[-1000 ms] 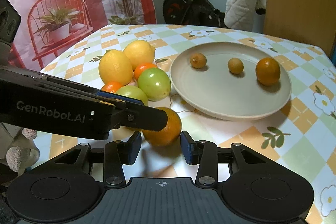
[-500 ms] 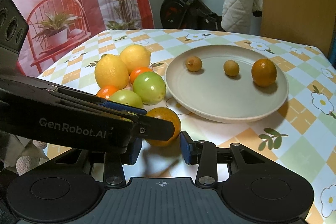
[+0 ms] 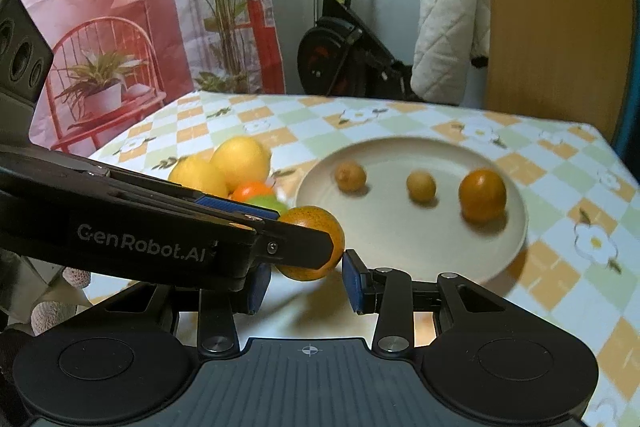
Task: Organize fruits
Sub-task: 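Carry the dark orange fruit with the left tool over the plate, then open the left tool to set the dark orange fruit on the plate, then move the left tool back to the pile toward a green apple, then close the left tool around the green apple, then carry the green apple with the left tool over the plate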
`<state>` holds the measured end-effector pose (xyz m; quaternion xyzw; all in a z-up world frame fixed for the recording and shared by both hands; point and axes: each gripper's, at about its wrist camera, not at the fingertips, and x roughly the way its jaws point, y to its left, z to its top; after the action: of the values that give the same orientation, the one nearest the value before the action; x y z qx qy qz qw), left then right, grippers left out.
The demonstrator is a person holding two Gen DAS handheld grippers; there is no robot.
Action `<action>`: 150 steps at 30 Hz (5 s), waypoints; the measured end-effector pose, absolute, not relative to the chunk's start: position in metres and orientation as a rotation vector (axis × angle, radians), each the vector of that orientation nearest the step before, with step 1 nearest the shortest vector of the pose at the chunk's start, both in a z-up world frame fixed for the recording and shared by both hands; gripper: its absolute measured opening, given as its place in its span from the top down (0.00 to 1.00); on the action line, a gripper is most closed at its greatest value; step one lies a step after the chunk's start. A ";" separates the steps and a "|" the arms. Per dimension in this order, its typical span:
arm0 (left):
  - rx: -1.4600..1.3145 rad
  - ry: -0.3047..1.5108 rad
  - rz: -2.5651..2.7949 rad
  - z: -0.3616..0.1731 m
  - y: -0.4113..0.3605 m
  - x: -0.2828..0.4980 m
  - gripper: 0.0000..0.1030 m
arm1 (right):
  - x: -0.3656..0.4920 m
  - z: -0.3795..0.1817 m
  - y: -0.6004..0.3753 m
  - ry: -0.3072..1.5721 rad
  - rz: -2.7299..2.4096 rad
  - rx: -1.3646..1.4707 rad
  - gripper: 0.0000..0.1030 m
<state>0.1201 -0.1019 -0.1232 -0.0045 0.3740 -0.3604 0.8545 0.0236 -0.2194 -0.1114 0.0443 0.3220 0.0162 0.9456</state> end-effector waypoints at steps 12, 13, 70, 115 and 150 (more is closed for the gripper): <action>0.003 0.841 -0.697 -0.132 -0.128 0.176 0.58 | 0.082 -0.125 -0.247 0.689 0.035 0.103 0.65; 0.000 0.846 -0.691 -0.133 -0.128 0.180 0.58 | 0.087 -0.127 -0.249 0.694 0.038 0.099 0.65; -0.114 0.764 -0.626 -0.123 -0.023 0.102 0.59 | 0.032 -0.115 -0.164 0.687 0.123 0.091 0.50; 0.024 0.831 -0.603 -0.146 -0.055 0.108 0.54 | 0.044 -0.137 -0.162 0.736 0.149 0.119 0.61; 0.080 0.806 -0.685 -0.129 -0.131 0.159 0.54 | 0.066 -0.124 -0.242 0.636 0.013 0.135 0.61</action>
<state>0.1593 -0.1307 -0.1291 0.0383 0.3844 -0.3269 0.8625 0.0656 -0.2416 -0.1243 0.0665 0.3126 0.0064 0.9475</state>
